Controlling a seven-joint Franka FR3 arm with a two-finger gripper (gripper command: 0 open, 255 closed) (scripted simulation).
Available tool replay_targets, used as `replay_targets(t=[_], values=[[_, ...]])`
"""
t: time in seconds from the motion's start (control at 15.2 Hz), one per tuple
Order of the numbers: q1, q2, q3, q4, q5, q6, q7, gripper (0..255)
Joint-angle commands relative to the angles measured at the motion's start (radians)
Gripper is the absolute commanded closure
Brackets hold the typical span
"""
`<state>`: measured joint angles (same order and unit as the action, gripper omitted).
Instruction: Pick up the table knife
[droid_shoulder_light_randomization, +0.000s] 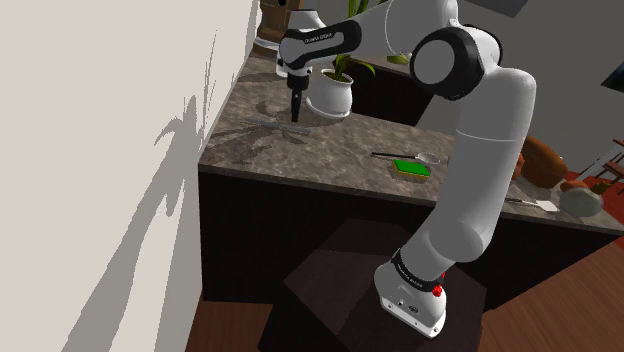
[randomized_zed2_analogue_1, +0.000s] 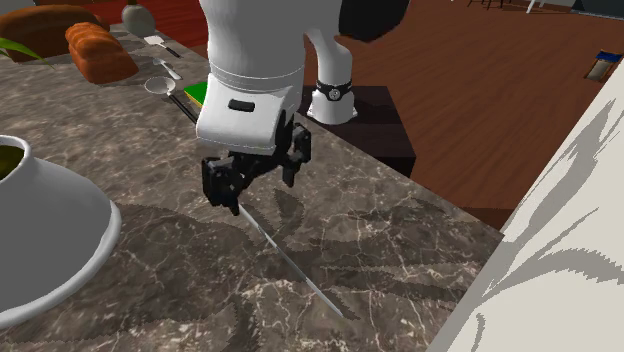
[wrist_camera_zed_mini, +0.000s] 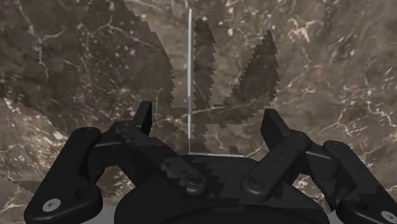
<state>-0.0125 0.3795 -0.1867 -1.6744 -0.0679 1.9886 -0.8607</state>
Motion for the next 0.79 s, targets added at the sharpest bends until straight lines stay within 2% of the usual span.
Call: replay_targets(t=[0.0,0.66,0.73], values=[[-0.004,0.088,0.012,0.097,0.008,-0.004,-0.034,0],[-0.007,0.133,0.016,0.059,0.011,0.078,-0.03,0],[-0.008,0.133,0.016,0.06,0.011,0.076,-0.031,255]])
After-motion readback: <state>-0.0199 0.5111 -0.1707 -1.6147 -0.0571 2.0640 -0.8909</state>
